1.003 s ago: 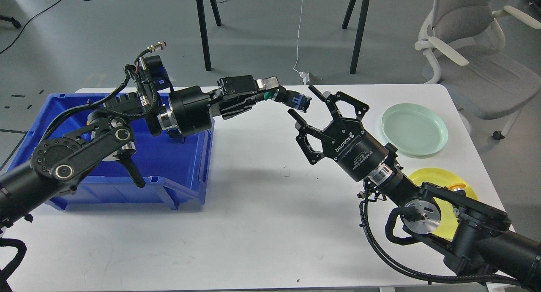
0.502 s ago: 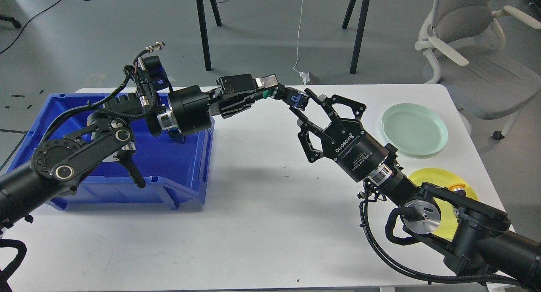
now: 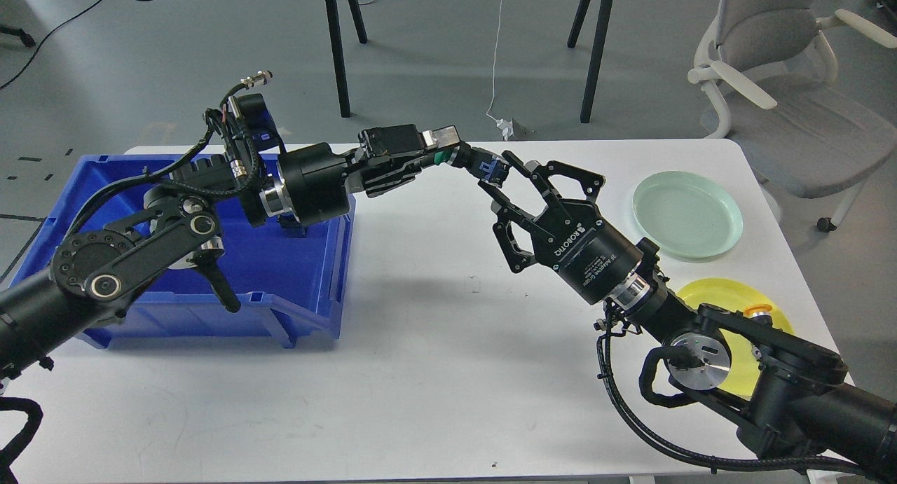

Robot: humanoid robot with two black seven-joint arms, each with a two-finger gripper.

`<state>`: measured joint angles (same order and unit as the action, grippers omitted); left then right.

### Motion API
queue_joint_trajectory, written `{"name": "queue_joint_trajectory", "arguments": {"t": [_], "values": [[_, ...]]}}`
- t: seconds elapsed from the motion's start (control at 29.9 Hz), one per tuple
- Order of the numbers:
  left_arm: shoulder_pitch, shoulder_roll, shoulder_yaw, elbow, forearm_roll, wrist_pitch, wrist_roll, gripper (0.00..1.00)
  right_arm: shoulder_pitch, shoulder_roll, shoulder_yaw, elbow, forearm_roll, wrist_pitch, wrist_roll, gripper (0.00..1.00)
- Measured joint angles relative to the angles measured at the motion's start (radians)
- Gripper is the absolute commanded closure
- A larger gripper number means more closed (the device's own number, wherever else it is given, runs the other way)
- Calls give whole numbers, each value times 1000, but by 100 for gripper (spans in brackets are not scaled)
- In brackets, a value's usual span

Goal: Pass button and place on color plate
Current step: 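Close the right gripper on the green button and open the left gripper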

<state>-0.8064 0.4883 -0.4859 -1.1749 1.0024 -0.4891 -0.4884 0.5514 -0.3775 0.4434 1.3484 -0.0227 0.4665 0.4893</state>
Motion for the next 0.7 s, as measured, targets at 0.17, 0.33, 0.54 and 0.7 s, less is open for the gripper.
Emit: {"name": "queue_joint_trajectory", "arguments": {"t": [0.17,0.33,0.54,0.7], "values": [[0,0,-2,0,0,0,0,64,-1,0,-1,0,-3,-1,0,77],[0,0,-2,0,-1,0,0,58,-1,0,-1,0,-8,-4,-1,78],[0,-1,-5,0,-1,0,0,52,-1,0,-1,2,-10,-7,-1,78],[-1,-1,-7,-2,-1,0,0,48,-2,-1,-3,3,-10,-8,-1,79]]}}
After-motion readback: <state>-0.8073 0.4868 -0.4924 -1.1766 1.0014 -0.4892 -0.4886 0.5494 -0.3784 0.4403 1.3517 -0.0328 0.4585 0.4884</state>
